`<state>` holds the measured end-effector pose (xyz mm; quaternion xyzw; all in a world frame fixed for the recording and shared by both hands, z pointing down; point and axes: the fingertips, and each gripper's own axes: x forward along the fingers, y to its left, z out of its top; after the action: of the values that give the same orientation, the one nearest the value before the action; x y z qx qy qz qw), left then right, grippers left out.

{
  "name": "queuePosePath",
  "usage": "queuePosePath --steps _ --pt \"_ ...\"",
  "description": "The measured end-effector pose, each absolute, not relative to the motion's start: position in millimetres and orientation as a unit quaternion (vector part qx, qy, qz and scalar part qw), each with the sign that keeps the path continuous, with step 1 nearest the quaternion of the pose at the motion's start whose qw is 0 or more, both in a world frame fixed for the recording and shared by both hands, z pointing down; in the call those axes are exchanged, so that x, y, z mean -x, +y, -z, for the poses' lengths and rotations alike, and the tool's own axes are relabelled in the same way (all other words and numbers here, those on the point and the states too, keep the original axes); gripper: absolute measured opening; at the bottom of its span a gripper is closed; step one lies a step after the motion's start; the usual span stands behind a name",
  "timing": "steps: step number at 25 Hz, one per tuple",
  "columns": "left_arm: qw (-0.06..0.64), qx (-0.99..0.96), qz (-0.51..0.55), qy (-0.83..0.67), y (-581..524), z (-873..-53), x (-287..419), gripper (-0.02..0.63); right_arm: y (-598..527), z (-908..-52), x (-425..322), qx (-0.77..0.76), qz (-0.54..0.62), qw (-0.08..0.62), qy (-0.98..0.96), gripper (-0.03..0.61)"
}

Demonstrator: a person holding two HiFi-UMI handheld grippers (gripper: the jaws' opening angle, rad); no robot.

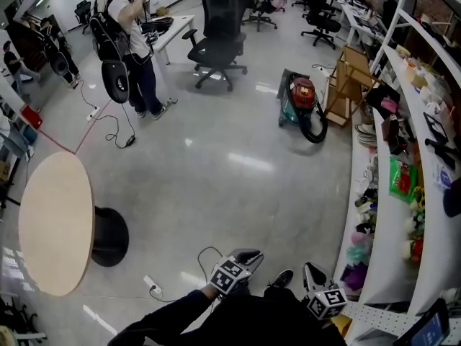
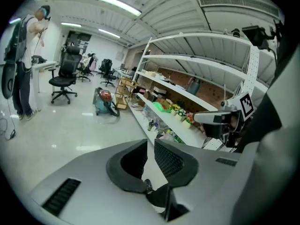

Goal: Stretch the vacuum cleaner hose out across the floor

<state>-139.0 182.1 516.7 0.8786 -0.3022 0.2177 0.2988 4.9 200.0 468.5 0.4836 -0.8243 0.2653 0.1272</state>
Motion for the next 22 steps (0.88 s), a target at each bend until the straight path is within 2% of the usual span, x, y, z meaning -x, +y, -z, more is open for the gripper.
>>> queuePosePath --steps 5,10,18,22 --pt "0.332 -0.865 -0.188 -0.325 149.8 -511.8 128.4 0.061 157.3 -478.2 6.8 -0.447 -0.273 0.130 -0.842 0.015" --pt "0.335 -0.855 -0.174 -0.356 109.6 -497.2 89.5 0.061 90.8 -481.0 -24.7 -0.431 -0.264 0.109 -0.856 0.015" --pt "0.268 -0.852 -0.184 -0.410 33.4 -457.7 40.4 0.061 14.0 -475.7 -73.1 -0.430 -0.263 0.088 -0.859 0.015" --pt "0.267 -0.853 -0.197 -0.403 17.3 -463.2 18.9 0.061 -10.0 -486.3 -95.0 -0.436 -0.275 0.091 -0.852 0.015"
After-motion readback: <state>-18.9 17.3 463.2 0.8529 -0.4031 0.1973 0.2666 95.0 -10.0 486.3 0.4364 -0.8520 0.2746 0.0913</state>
